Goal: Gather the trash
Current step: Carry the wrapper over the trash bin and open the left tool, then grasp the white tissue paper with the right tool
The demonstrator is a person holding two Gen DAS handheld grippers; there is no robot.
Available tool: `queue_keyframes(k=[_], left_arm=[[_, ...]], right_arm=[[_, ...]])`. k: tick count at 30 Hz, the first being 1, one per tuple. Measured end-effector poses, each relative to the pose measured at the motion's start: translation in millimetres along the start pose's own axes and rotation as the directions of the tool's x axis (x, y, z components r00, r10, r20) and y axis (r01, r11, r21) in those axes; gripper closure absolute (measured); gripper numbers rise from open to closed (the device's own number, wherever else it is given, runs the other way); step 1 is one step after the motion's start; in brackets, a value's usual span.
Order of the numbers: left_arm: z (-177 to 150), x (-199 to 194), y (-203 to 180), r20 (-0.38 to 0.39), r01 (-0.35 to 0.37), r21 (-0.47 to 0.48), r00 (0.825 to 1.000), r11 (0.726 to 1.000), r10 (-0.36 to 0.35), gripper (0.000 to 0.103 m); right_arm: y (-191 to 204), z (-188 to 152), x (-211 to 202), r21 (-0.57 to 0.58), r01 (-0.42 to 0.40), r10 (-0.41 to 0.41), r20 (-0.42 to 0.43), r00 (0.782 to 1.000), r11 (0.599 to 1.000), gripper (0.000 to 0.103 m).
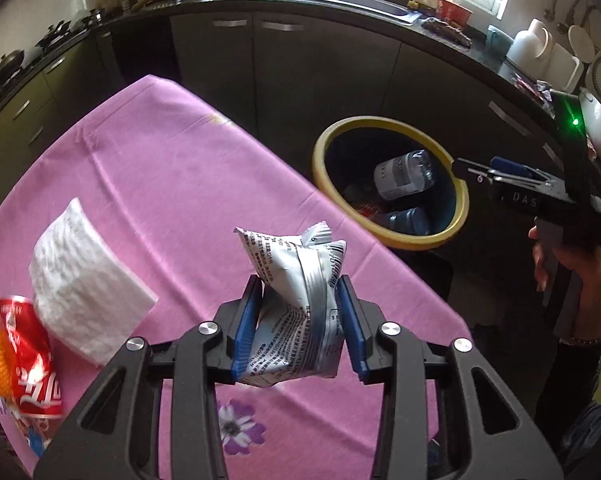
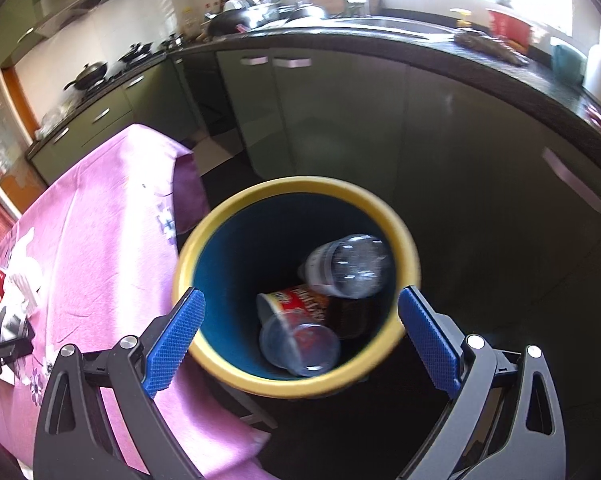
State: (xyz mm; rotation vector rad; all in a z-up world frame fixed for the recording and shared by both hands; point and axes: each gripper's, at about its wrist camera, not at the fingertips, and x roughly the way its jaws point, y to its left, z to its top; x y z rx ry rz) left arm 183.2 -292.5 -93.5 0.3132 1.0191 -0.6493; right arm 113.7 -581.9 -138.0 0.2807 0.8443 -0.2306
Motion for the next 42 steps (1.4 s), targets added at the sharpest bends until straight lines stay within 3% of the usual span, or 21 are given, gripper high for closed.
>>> queue_keyframes(k=[5, 11, 12, 13, 15, 18, 24, 27, 30, 33, 37, 42], left_arm=[[59, 23, -54, 0.056, 0.033, 0.111, 0.998, 0.993, -0.039, 0.066], [113, 83, -91, 0.048, 0.046, 0.131, 0.997, 0.99, -0.053, 0.064], [118, 93, -91, 0.037, 0.056, 0.12, 0.997, 0.991, -0.061, 0.059], [122, 103, -89, 0.021, 0.065, 0.1, 0.998, 0.993, -0.067, 0.043], [126, 112, -86, 0.023, 0.061, 0.061, 0.998, 0.996, -0.062, 0.021], [122, 105, -79, 0.065, 0.039, 0.042, 0.997, 0.998, -0.042, 0.021], [87, 34, -54, 0.175, 0.072, 0.002, 0.982, 0.997, -0.071, 0.016], [60, -11, -36, 0.256, 0.062, -0.016, 0.965, 0.998, -0.056, 0.013], [26, -50, -12, 0.308, 0.009, -0.045, 0.951, 0.999, 0.005, 0.012], [-13, -82, 17, 0.331, -0.021, -0.119, 0.942, 0.993, 0.06, 0.011], [-63, -112, 58, 0.334, -0.088, -0.249, 0.927, 0.964, 0.171, 0.01], [-119, -141, 107, 0.312, -0.162, -0.396, 0.902, 0.904, 0.299, 0.009]], right_arm=[[-30, -4, -21, 0.053, 0.04, -0.041, 0.03, 0.999, 0.998, 0.007], [-64, -15, -35, 0.109, 0.072, -0.076, 0.034, 0.997, 0.991, 0.007], [-69, -17, -36, 0.118, 0.075, -0.079, 0.033, 0.996, 0.99, 0.007], [-73, -19, -39, 0.125, 0.076, -0.081, 0.032, 0.996, 0.989, 0.007], [-80, -21, -41, 0.139, 0.076, -0.081, 0.035, 0.996, 0.987, 0.007], [-91, -26, -41, 0.158, 0.072, -0.078, 0.034, 0.996, 0.985, 0.007], [-94, -32, -29, 0.165, 0.042, -0.044, 0.008, 0.999, 0.985, 0.007], [-82, -31, -22, 0.142, 0.021, -0.021, -0.002, 1.0, 0.99, 0.007], [-59, -26, -20, 0.104, -0.017, 0.017, -0.002, 1.0, 0.994, 0.007], [-19, -19, -18, 0.03, -0.077, 0.077, 0.001, 0.997, 0.997, 0.007], [50, -8, -16, -0.089, -0.183, 0.183, -0.008, 0.983, 0.979, 0.007], [165, -8, -15, -0.275, -0.32, 0.319, -0.049, 0.947, 0.907, 0.007]])
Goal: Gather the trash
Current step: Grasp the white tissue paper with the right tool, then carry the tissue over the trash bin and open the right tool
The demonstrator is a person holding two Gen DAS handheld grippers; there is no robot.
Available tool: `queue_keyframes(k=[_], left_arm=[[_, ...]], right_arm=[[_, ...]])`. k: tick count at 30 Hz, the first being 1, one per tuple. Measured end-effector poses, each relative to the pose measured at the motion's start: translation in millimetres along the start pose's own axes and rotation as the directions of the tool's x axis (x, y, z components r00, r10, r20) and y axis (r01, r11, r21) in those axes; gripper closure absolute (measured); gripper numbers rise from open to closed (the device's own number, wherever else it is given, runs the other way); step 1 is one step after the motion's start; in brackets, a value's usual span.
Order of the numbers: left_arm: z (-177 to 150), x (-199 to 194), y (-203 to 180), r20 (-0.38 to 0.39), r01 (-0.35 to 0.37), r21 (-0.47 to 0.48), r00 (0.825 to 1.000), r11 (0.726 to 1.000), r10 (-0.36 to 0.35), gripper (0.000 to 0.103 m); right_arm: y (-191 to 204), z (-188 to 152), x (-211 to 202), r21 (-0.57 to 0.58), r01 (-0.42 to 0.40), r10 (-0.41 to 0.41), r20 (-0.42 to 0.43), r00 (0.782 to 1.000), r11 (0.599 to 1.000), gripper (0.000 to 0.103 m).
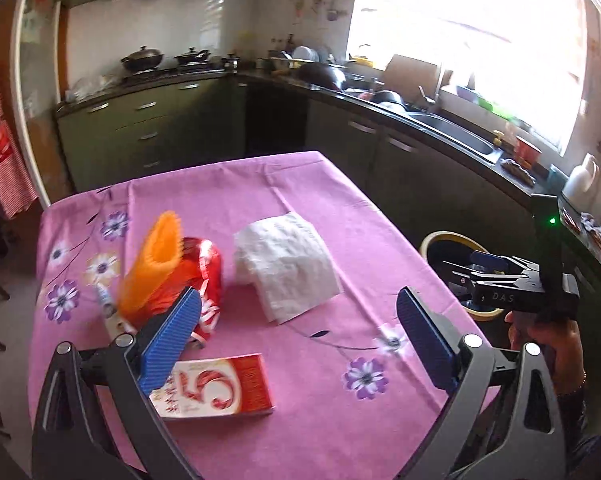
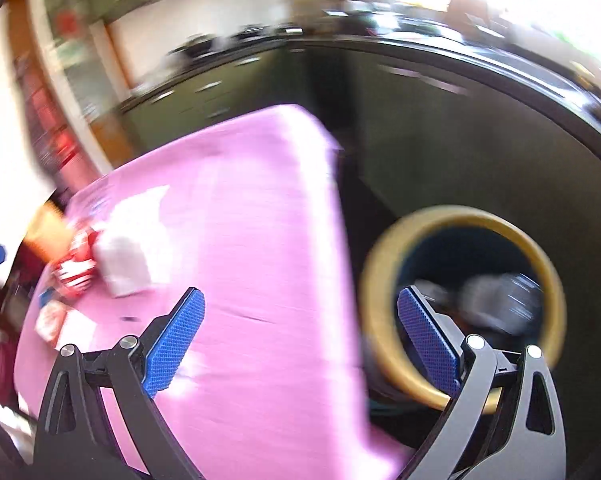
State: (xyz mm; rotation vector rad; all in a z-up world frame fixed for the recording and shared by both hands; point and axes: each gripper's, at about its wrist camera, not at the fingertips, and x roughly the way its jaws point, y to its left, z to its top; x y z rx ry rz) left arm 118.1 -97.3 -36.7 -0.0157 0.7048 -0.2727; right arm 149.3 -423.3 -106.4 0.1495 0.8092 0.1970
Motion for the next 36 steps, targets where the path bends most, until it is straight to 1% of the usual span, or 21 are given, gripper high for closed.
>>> queue_keyframes(k=[1, 4, 6, 8, 11, 16, 22, 24, 25, 26, 27, 28, 29, 32, 36], left_arm=[[-4, -5, 12, 0.001, -0.011, -0.027, 1.0, 1.0, 0.011, 0.009], [-13, -18, 43, 0.008, -0.032, -0.088, 0.999, 0.996, 0.033, 0.009], [-19, -25, 60, 0.008, -0.043, -0.116, 0.999, 0.992, 0.044, 0.009], [-22, -30, 72, 0.008, -0.049, -0.137, 0.999, 0.989, 0.051, 0.009], [-25, -36, 81, 0.017, -0.059, -0.151, 0.998, 0.987, 0.062, 0.009], [-29, -37, 95, 0.017, -0.062, -0.179, 0.998, 0.982, 0.066, 0.009], [-35, -33, 104, -0.003, -0.059, -0.2, 0.998, 0.978, 0.06, 0.009], [-35, -33, 105, -0.005, -0.062, -0.2, 0.998, 0.978, 0.063, 0.009], [-36, -33, 105, -0.006, -0.063, -0.201, 0.998, 0.978, 0.063, 0.009], [-36, -33, 105, -0.007, -0.064, -0.201, 0.998, 0.978, 0.064, 0.009], [-35, -32, 106, -0.008, -0.063, -0.201, 0.998, 0.978, 0.063, 0.009], [-35, -31, 107, -0.009, -0.063, -0.201, 0.998, 0.978, 0.062, 0.009], [-35, -31, 106, -0.01, -0.062, -0.2, 0.998, 0.978, 0.061, 0.009], [-35, -29, 104, -0.014, -0.058, -0.197, 0.998, 0.979, 0.056, 0.009], [-34, -31, 99, -0.009, -0.056, -0.186, 0.998, 0.981, 0.056, 0.009]], right_arm=[[20, 4, 6, -0.036, -0.023, 0.023, 0.001, 1.0, 0.999, 0.005], [81, 12, 31, -0.148, -0.079, 0.078, -0.011, 0.997, 0.986, 0.005], [110, 12, 46, -0.199, -0.088, 0.084, -0.028, 0.996, 0.976, 0.005], [131, 11, 61, -0.233, -0.069, 0.06, -0.044, 0.997, 0.97, 0.005], [145, 14, 80, -0.241, -0.082, 0.065, -0.078, 0.995, 0.967, 0.005], [163, 17, 108, -0.256, -0.061, 0.029, -0.126, 0.992, 0.965, 0.005], [174, 11, 131, -0.27, -0.026, -0.016, -0.152, 0.988, 0.963, 0.005], [172, 12, 129, -0.267, -0.017, -0.024, -0.149, 0.989, 0.963, 0.025], [171, 12, 128, -0.256, -0.022, -0.019, -0.154, 0.988, 0.966, 0.049], [168, 12, 128, -0.241, -0.031, -0.01, -0.166, 0.986, 0.97, 0.065], [169, 10, 127, -0.234, -0.04, -0.002, -0.174, 0.985, 0.971, 0.072], [167, 9, 126, -0.232, -0.046, 0.004, -0.179, 0.984, 0.972, 0.089], [166, 8, 122, -0.229, -0.052, 0.011, -0.179, 0.984, 0.972, 0.098], [160, 9, 106, -0.22, -0.079, 0.043, -0.164, 0.985, 0.972, 0.1], [149, 14, 75, -0.192, -0.124, 0.1, -0.129, 0.987, 0.974, 0.1]])
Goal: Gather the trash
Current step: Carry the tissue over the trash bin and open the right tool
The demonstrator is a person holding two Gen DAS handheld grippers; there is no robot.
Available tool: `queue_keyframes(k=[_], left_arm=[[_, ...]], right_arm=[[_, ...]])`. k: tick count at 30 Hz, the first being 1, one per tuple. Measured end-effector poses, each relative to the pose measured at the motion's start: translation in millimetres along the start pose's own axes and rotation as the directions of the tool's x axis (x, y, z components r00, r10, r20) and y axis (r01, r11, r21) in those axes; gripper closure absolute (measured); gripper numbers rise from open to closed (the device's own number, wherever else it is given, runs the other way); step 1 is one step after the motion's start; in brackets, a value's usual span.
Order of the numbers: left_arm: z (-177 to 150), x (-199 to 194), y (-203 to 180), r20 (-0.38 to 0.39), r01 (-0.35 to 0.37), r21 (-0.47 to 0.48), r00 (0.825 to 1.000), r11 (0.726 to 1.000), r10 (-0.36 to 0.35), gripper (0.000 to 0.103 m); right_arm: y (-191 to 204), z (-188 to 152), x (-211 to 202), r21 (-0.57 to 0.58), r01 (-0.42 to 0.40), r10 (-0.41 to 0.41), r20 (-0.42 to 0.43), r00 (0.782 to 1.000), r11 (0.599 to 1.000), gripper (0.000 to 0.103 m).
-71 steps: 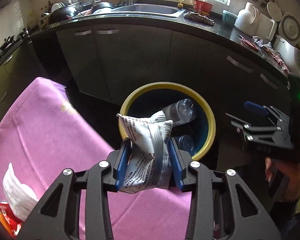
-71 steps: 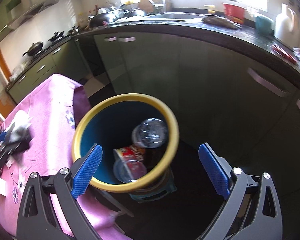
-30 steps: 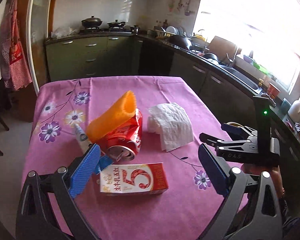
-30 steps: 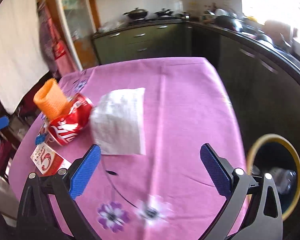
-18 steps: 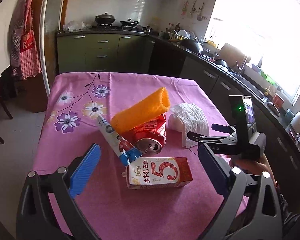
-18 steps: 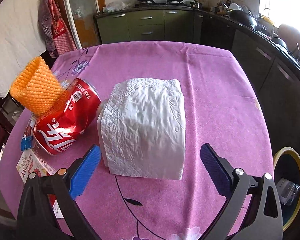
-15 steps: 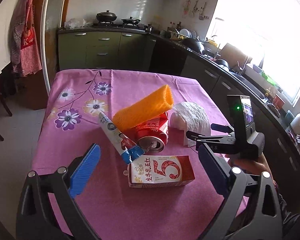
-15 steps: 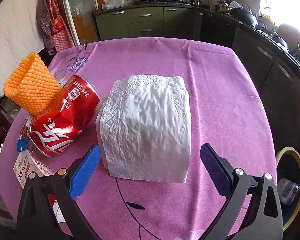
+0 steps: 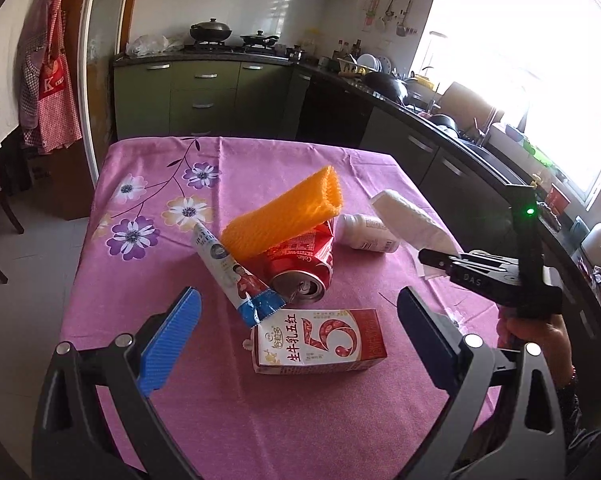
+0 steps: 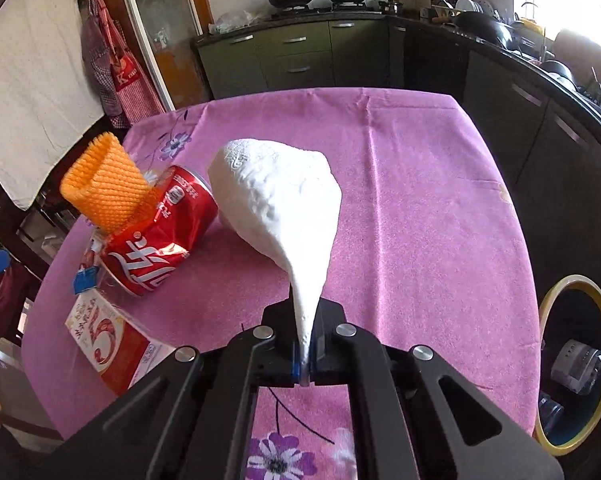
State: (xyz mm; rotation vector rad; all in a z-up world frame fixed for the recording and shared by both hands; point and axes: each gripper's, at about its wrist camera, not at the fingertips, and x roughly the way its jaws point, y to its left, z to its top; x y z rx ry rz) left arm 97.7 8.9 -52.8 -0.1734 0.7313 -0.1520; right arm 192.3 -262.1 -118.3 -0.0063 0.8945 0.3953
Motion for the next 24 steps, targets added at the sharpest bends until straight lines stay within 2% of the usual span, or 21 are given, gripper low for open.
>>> queue_keyframes(k=[5, 8, 11, 15, 19, 21, 24], left_arm=[[0, -5, -8, 0.005, -0.001, 0.019, 1.0, 1.0, 0.001, 0.009], [0, -7, -14, 0.005, 0.0, 0.033, 1.0, 0.999, 0.0, 0.009], [0, -8, -20, 0.0, 0.002, 0.046, 1.0, 0.999, -0.002, 0.009], [0, -10, -28, 0.002, 0.013, 0.067, 1.0, 0.998, -0.013, 0.009], [0, -10, -39, 0.001, 0.028, 0.087, 1.0, 0.996, -0.028, 0.009], [-2, -10, -44, -0.001, 0.032, 0.098, 0.999, 0.995, -0.032, 0.009], [-5, -8, -48, -0.015, 0.036, 0.108, 0.999, 0.994, -0.034, 0.009]], right_arm=[[-34, -7, -52, 0.061, 0.009, -0.014, 0.072, 0.997, 0.998, 0.1], [-72, -16, -82, 0.135, 0.078, -0.093, 0.107, 0.99, 0.988, 0.1], [-124, -31, -104, 0.23, 0.163, -0.193, 0.112, 0.975, 0.96, 0.1], [-191, -61, -123, 0.348, 0.288, -0.328, 0.061, 0.943, 0.892, 0.099], [-240, -87, -118, 0.403, 0.38, -0.404, -0.027, 0.914, 0.832, 0.099], [-258, -94, -109, 0.415, 0.406, -0.418, -0.066, 0.906, 0.814, 0.099], [-274, -99, -89, 0.423, 0.418, -0.411, -0.112, 0.905, 0.804, 0.099]])
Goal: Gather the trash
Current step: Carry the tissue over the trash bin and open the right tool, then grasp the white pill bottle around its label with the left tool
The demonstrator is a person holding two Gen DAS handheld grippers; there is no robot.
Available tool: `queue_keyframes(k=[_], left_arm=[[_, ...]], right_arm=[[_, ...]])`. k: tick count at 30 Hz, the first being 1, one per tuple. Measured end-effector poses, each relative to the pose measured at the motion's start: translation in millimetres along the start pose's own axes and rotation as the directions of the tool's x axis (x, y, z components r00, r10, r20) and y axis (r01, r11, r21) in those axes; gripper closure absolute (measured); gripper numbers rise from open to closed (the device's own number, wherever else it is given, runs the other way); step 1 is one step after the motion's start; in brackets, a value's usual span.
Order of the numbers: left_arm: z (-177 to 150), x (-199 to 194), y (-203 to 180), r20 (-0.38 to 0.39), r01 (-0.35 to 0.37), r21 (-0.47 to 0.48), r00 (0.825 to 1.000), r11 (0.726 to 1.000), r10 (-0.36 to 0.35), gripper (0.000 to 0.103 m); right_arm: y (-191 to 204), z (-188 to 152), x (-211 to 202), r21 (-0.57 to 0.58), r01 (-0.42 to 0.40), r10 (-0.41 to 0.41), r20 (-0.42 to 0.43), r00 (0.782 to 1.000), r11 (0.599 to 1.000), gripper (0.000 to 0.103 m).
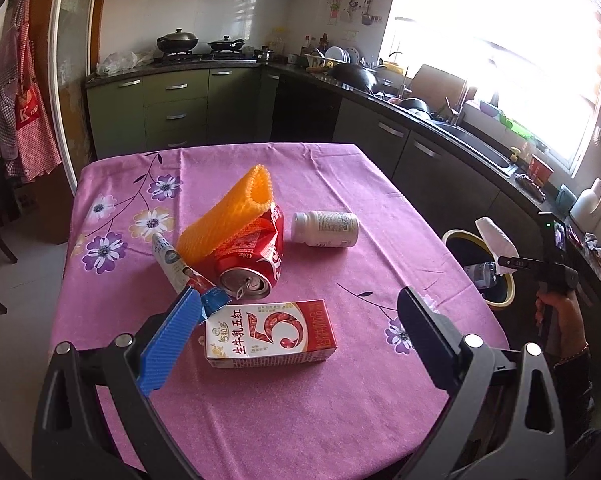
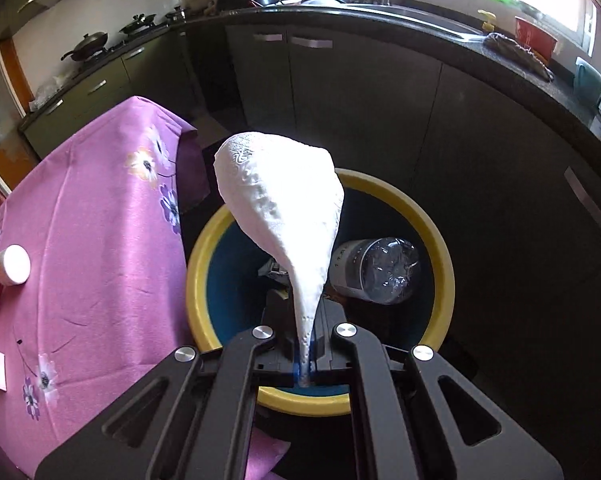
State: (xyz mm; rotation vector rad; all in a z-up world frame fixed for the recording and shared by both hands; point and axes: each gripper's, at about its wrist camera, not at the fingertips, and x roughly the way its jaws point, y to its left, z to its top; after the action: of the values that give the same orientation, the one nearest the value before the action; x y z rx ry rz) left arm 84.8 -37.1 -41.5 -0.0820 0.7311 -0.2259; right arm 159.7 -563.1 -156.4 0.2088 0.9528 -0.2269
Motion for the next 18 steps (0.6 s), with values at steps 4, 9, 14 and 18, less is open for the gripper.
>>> queue_keyframes(k=[4, 9, 14, 18], left_arm=[[-3, 0, -5, -0.012, -0.006, 0.014, 1.0, 1.0, 0.006, 0.009], [-4, -2, -11, -0.013, -0.006, 0.024, 1.0, 1.0, 0.006, 0.009], [-1, 11, -27, -0.017, 0.01, 0.046, 1.0, 0.999, -0.009, 0.007], [7, 46, -40, -0.049, 0.016, 0.042, 0.999, 0.999, -0.014, 0.007]], right_arm=[[3, 2, 27, -0.019, 0.014, -0.015, -0.059, 0.998, 1.0, 0.046], [0, 0, 10, -0.015, 0.033, -0.033, 0.011, 0.999, 0.999, 0.024], [-5, -6, -21, 0.023, 0.016, -0.018, 0.06, 0.998, 1.0, 0.018], [-13, -14, -38, 0.042, -0.003, 0.0, 0.078, 0.997, 0.999, 0.018]])
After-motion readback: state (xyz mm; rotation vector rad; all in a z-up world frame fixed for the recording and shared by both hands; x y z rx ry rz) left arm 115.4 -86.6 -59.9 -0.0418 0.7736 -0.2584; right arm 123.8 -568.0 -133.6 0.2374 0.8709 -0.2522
